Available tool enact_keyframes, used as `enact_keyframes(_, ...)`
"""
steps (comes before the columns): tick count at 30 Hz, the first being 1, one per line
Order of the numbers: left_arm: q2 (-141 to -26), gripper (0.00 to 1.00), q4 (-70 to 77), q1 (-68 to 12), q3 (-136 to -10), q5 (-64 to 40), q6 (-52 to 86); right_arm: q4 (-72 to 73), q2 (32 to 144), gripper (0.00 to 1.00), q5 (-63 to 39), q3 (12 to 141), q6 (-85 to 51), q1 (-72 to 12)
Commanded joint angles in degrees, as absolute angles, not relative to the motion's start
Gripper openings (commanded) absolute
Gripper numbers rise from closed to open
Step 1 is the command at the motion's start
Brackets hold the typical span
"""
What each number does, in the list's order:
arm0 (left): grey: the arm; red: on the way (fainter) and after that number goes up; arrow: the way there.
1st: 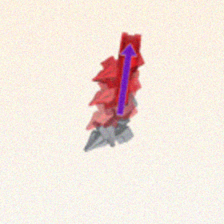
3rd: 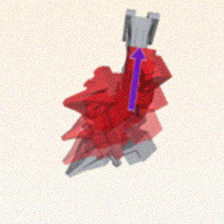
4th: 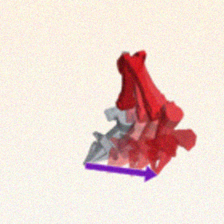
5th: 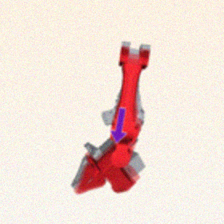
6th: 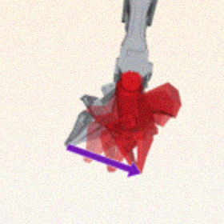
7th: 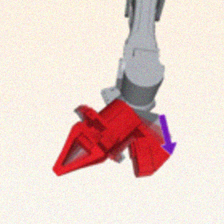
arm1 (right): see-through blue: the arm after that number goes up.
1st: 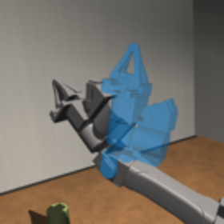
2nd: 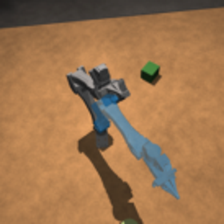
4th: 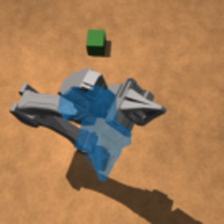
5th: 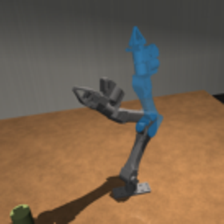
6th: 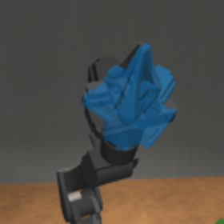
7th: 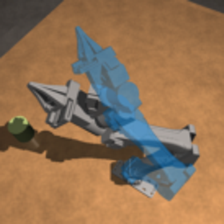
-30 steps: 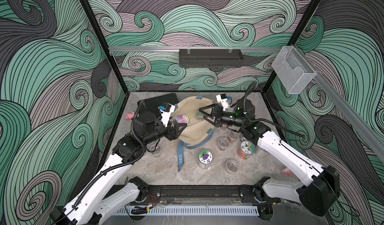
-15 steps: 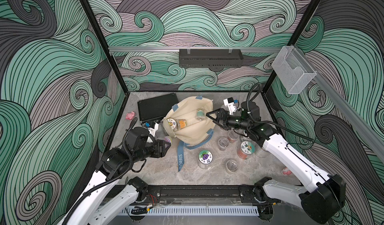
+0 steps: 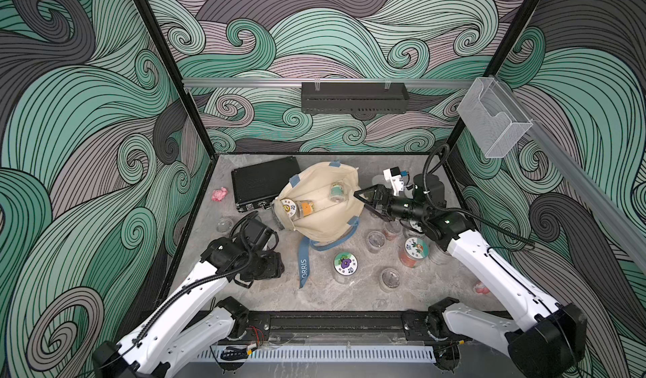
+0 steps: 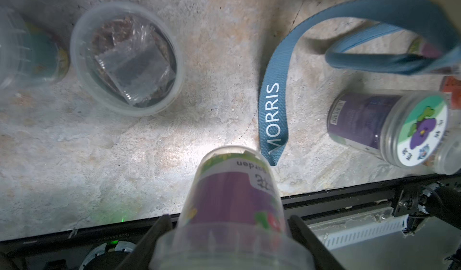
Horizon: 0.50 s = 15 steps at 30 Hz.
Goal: Take out the seed jars from the canvas bag
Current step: Place the seed jar at the center of the board.
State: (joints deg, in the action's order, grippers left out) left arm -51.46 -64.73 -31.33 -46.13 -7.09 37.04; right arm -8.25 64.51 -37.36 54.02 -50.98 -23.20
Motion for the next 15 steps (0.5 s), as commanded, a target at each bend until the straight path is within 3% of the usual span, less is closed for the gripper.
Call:
enact_keyframes(1,-55.96,0.64,-65.74,-31.55,-46.52,-9.48,40.18,-6.08,63.54,0.99,-38.93,53.06,-50.19,-22.61)
enact_keyframes(7,-62.27,0.64,-59.88,-31.58,-43.34,-13.21,43.51,-4.58,63.96,0.99,-40.84,52.33,-50.36,-21.47)
enact_keyframes(15,-68.55,0.69,-60.82,-31.47,-43.92,-8.29,46.26,-3.59,63.80,0.99,-42.57,51.48,-50.36,-19.28)
